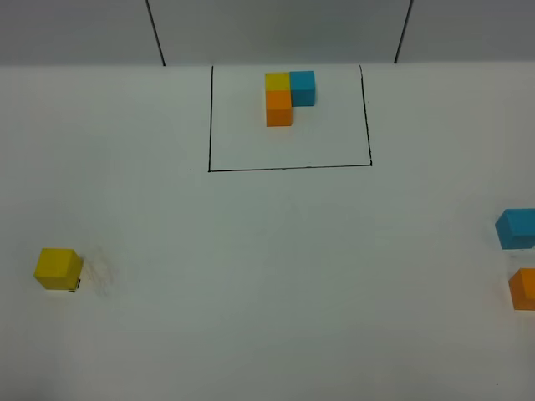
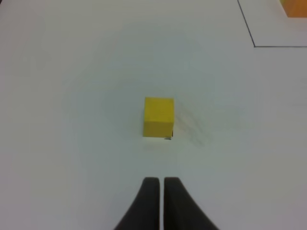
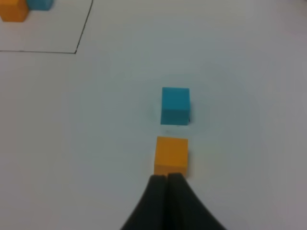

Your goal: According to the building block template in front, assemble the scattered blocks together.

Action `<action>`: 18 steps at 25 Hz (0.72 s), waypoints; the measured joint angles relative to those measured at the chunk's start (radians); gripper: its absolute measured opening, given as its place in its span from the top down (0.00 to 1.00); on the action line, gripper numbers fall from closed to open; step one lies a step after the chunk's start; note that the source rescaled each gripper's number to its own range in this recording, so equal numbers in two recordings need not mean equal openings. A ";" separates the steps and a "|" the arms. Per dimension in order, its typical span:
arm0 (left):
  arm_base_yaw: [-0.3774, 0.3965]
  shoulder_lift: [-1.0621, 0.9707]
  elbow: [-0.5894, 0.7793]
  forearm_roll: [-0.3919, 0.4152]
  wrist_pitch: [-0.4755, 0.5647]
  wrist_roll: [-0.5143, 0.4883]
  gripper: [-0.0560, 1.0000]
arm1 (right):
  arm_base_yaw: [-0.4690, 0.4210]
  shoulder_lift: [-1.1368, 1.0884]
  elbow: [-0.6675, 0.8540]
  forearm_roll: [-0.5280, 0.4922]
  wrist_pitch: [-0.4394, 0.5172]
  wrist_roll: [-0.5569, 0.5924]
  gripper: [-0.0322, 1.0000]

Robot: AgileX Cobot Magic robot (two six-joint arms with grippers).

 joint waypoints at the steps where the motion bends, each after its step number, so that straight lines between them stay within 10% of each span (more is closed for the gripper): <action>1: 0.000 0.000 0.000 0.000 0.000 0.000 0.95 | 0.000 0.000 0.000 0.000 0.000 0.000 0.97; 18: 0.000 0.000 0.000 0.000 0.000 -0.001 0.95 | 0.000 0.000 0.000 0.000 0.000 0.000 0.97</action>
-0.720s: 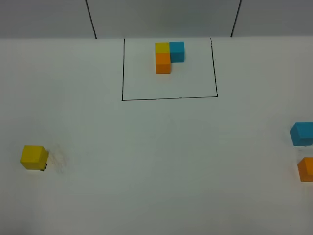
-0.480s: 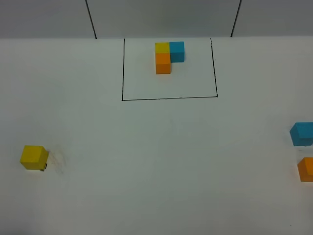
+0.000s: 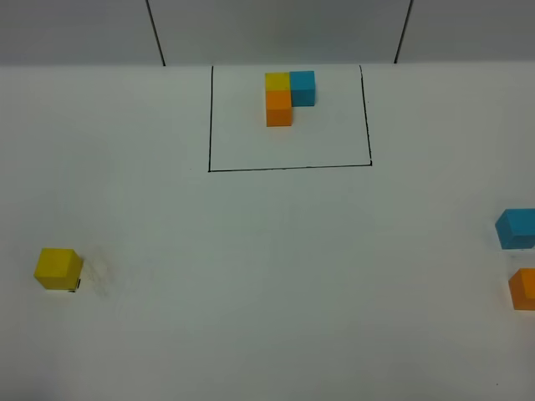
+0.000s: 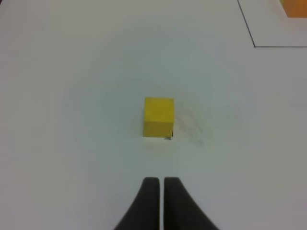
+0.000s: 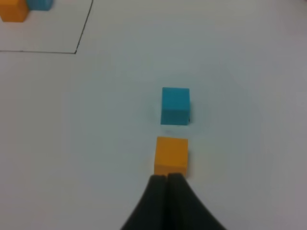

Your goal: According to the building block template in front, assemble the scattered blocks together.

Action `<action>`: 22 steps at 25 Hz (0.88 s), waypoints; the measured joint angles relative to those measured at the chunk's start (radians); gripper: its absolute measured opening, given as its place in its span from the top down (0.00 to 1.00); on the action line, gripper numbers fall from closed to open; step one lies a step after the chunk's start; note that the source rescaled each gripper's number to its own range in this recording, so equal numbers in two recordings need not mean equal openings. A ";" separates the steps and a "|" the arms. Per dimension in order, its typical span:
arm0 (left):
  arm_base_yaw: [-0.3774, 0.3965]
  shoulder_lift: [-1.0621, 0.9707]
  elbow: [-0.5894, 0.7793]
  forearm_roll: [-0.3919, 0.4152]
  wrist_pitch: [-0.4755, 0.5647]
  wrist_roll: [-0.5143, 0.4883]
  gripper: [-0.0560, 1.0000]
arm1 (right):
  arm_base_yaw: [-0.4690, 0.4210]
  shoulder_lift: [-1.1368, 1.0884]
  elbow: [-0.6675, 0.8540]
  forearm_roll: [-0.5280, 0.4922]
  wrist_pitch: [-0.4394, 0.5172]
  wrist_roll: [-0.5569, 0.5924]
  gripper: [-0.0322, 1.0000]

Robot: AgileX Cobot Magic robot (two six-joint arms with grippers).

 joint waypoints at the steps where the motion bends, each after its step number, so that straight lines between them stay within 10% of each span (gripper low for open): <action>1: 0.000 0.000 0.000 0.000 0.000 -0.002 0.95 | 0.000 0.000 0.000 0.000 0.000 0.000 0.97; 22: 0.000 0.000 0.000 0.003 0.000 -0.002 0.95 | 0.000 0.000 0.000 0.000 0.000 0.000 0.97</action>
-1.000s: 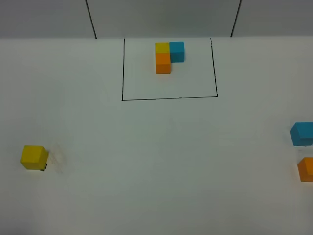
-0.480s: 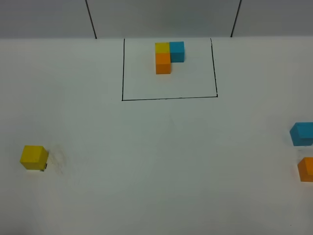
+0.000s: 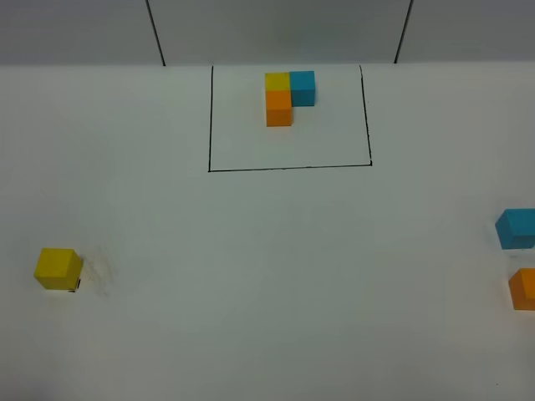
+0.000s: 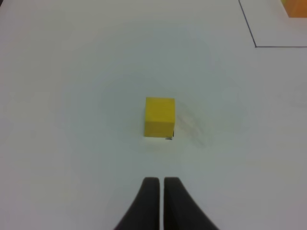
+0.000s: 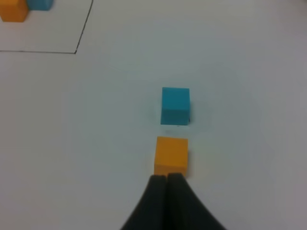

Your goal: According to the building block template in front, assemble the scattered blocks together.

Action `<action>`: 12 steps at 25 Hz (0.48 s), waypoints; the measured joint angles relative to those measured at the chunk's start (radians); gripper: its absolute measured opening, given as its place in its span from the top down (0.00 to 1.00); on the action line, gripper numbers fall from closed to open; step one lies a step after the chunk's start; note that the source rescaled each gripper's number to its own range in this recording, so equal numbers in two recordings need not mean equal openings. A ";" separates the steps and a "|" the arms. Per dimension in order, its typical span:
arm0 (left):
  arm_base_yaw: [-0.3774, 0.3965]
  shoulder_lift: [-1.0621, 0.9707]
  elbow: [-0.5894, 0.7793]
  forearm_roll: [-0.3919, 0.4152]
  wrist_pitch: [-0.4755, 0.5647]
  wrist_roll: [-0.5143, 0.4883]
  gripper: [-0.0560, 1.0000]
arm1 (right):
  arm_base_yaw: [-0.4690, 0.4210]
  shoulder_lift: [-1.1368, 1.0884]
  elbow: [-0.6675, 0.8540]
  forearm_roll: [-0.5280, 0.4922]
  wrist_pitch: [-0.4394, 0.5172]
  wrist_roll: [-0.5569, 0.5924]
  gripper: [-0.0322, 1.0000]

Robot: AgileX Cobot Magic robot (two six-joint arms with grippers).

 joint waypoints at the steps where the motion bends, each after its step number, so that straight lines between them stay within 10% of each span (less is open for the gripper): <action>1: 0.000 0.000 0.000 0.000 0.000 0.000 0.95 | 0.000 0.000 0.000 0.000 0.000 0.000 0.97; 12: 0.000 0.000 0.000 0.000 0.000 0.009 0.78 | 0.000 0.000 0.000 0.000 0.000 0.000 0.97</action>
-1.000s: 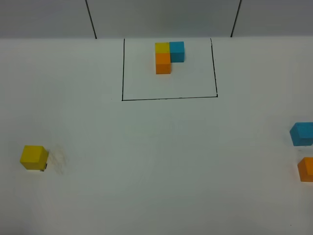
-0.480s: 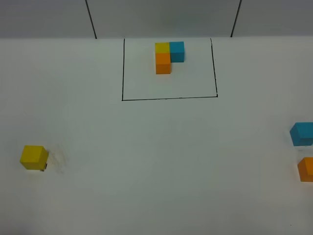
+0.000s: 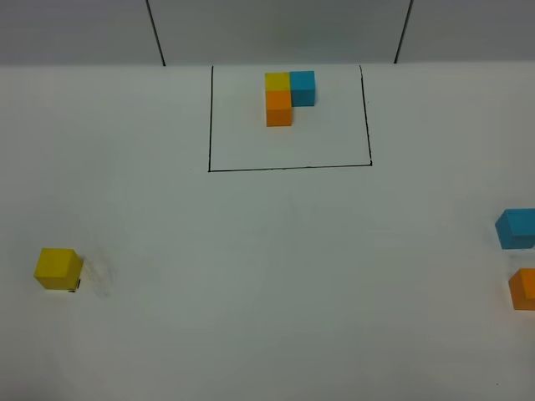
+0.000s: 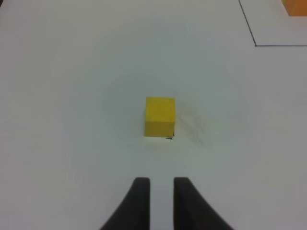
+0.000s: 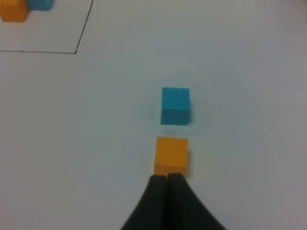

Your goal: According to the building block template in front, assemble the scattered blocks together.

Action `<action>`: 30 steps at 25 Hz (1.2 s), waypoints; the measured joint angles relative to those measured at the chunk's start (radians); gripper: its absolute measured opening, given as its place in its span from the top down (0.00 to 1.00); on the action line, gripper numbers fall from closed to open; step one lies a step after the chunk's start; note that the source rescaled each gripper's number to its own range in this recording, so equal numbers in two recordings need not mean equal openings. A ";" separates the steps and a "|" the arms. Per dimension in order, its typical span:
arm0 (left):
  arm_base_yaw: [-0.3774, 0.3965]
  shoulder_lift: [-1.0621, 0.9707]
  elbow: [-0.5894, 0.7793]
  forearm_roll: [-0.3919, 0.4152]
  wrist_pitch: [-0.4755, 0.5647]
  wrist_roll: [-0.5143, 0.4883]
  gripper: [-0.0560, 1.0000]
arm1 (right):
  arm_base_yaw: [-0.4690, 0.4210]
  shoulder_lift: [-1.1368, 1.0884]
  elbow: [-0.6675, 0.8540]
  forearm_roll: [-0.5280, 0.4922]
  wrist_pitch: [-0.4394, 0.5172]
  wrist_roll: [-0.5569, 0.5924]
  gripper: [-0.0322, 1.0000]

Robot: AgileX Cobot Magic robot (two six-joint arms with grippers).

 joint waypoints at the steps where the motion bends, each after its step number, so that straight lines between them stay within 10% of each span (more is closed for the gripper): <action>1: 0.000 0.000 0.000 0.000 0.000 0.001 0.71 | 0.000 0.000 0.000 0.000 0.000 0.000 0.97; 11: 0.000 0.000 0.000 0.001 0.001 -0.002 0.02 | 0.000 0.000 0.000 0.000 0.000 0.000 0.97; 30: 0.000 0.342 -0.239 0.190 0.134 -0.029 0.00 | 0.000 0.000 0.000 0.000 0.000 0.000 0.97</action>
